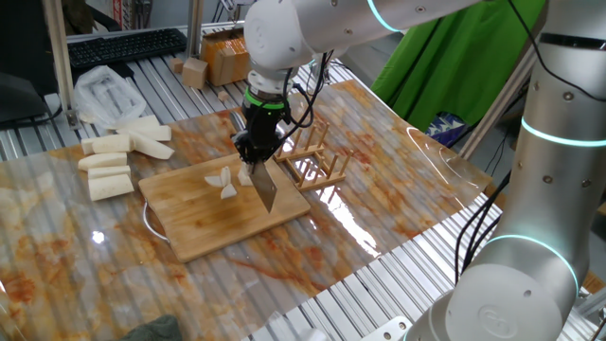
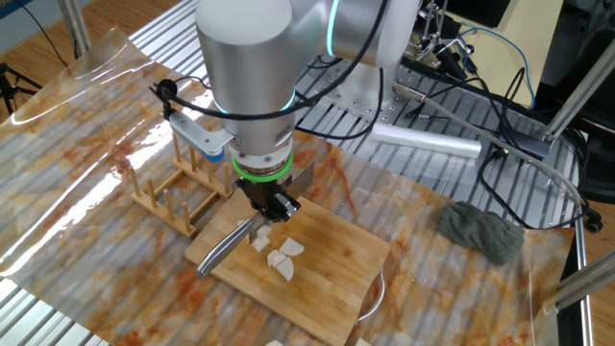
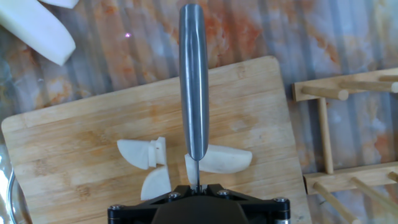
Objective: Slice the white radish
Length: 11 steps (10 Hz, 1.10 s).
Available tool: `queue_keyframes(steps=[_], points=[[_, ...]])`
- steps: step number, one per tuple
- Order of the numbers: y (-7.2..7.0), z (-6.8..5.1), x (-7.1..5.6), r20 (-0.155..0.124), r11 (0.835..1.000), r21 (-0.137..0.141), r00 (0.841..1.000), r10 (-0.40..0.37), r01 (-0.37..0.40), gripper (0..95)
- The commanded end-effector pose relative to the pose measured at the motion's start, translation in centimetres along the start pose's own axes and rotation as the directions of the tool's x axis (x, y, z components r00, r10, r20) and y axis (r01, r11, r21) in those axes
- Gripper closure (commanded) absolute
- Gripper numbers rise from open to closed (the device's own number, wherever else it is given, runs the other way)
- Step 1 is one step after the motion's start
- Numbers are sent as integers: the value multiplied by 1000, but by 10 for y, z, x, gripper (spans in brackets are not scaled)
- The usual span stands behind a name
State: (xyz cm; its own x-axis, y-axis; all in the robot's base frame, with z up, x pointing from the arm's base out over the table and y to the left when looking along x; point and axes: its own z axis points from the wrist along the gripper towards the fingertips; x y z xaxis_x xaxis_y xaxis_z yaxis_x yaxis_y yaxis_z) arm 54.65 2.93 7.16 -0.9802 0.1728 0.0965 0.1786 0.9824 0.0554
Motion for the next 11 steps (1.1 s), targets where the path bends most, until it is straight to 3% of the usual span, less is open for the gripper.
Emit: queue_keyframes(steps=[1, 7, 11], points=[[-1, 4, -1, 1, 1000, 0, 1000, -1, 1, 950], [0, 13, -2, 1, 1000, -3, 1000, 2, -2, 950], [1, 26, 1, 17, 1000, -6, 1000, 10, -10, 950]])
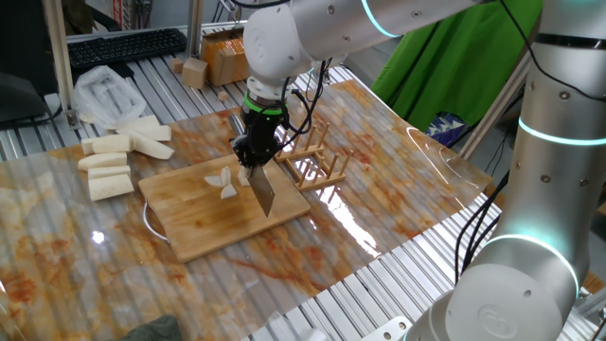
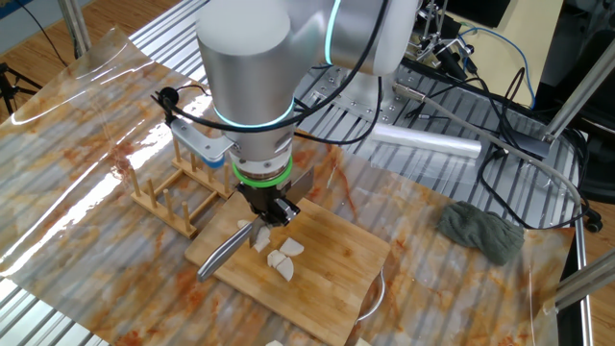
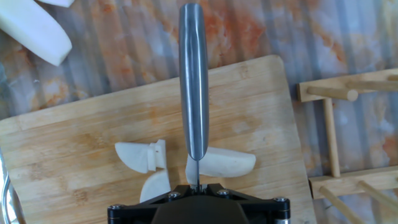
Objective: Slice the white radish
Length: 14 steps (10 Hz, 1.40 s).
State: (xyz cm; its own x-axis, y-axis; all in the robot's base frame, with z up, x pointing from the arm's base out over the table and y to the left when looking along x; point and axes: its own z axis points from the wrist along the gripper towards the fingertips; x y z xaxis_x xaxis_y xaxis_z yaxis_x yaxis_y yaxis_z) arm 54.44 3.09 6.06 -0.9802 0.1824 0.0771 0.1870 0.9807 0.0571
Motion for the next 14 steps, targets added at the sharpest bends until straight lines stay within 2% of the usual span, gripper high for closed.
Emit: queue_keyframes(steps=[1, 3, 6, 11, 13, 14], points=[[0, 17, 0, 1, 1000, -6, 1000, 2, -2, 950], [0, 15, 1, -5, 1000, -5, 1000, 0, 0, 950], [-3, -5, 3, -14, 1000, -1, 1000, -4, 4, 950], [-5, -17, 7, -19, 1000, 7, 1000, -3, 3, 950], [-4, -12, 5, -24, 1000, 3, 1000, -4, 4, 950], [-1, -1, 3, -21, 1000, 2, 1000, -4, 4, 950]])
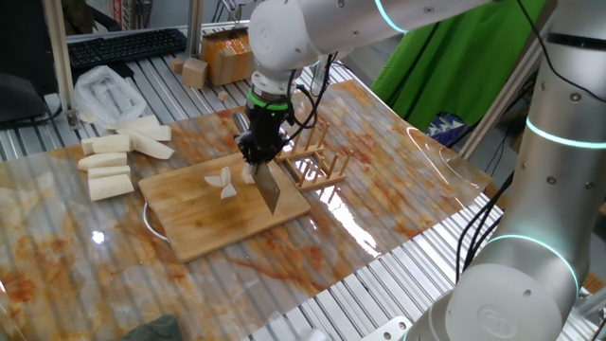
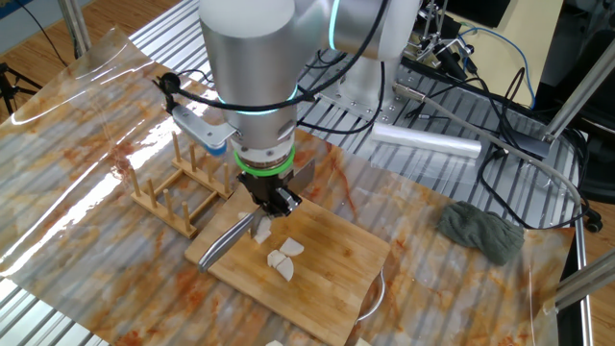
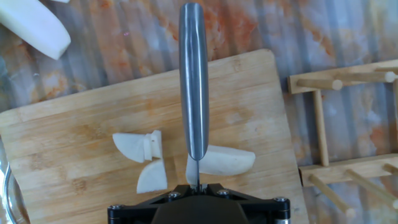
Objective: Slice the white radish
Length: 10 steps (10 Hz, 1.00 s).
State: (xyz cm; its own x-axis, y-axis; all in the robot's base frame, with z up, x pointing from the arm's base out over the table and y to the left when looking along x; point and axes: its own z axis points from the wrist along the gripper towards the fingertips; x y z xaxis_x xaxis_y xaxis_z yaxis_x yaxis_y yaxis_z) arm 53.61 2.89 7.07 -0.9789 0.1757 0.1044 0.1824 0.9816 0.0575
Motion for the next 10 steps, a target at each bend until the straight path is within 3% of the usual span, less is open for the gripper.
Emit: queue_keyframes(steps=[1, 2, 4, 7, 8, 9, 10], points=[[3, 20, -8, 15, 1000, -2, 1000, 3, -3, 950], [5, 33, -10, 30, 1000, -5, 1000, 4, -4, 950], [5, 30, -9, 22, 1000, -5, 1000, 6, -6, 950], [5, 36, -10, 30, 1000, -9, 1000, 7, -7, 950], [5, 26, -8, 11, 1000, -3, 1000, 6, -6, 950], [4, 20, -7, 11, 1000, -10, 1000, 8, -8, 950], [5, 24, -8, 14, 1000, -8, 1000, 8, -8, 950]])
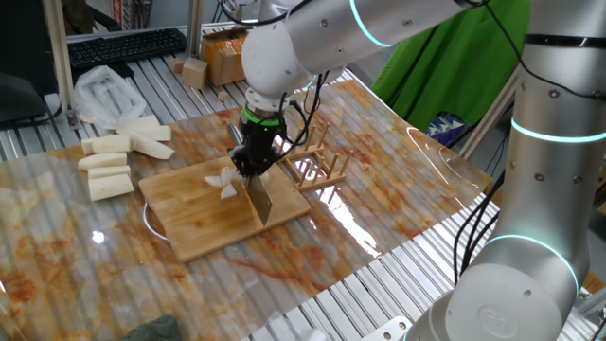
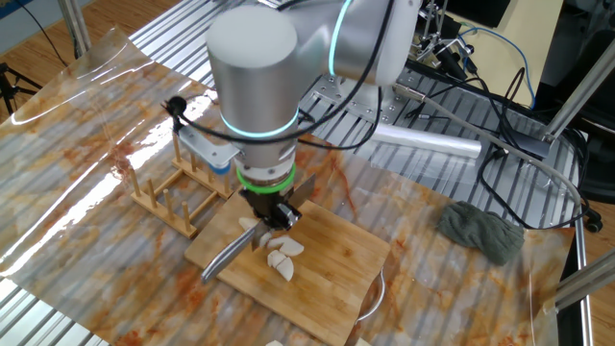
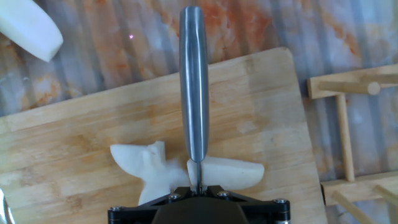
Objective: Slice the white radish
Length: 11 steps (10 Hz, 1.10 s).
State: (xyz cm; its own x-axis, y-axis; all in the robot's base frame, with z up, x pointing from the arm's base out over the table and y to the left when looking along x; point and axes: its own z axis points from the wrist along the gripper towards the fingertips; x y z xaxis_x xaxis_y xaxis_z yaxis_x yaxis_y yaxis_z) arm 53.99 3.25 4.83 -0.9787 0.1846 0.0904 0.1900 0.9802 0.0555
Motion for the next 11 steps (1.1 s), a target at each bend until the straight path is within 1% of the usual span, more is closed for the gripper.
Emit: queue_keyframes(steps=[1, 2, 3, 4, 5, 6, 7, 9, 11], points=[[2, 12, -3, 14, 1000, -13, 1000, 1, -1, 950], [3, 19, -4, 24, 1000, -16, 1000, 0, 1, 950], [3, 16, -3, 2, 1000, -8, 1000, 0, 0, 950], [3, 12, -3, 10, 1000, -15, 1000, 0, 0, 950], [3, 9, -2, 3, 1000, -21, 1000, 12, -12, 950], [3, 10, -2, 7, 1000, -15, 1000, 14, -14, 950], [4, 9, -2, 4, 1000, -21, 1000, 18, -18, 950], [3, 1, 0, 5, 1000, -14, 1000, 17, -17, 950], [2, -9, 2, -3, 1000, -14, 1000, 20, -20, 950]])
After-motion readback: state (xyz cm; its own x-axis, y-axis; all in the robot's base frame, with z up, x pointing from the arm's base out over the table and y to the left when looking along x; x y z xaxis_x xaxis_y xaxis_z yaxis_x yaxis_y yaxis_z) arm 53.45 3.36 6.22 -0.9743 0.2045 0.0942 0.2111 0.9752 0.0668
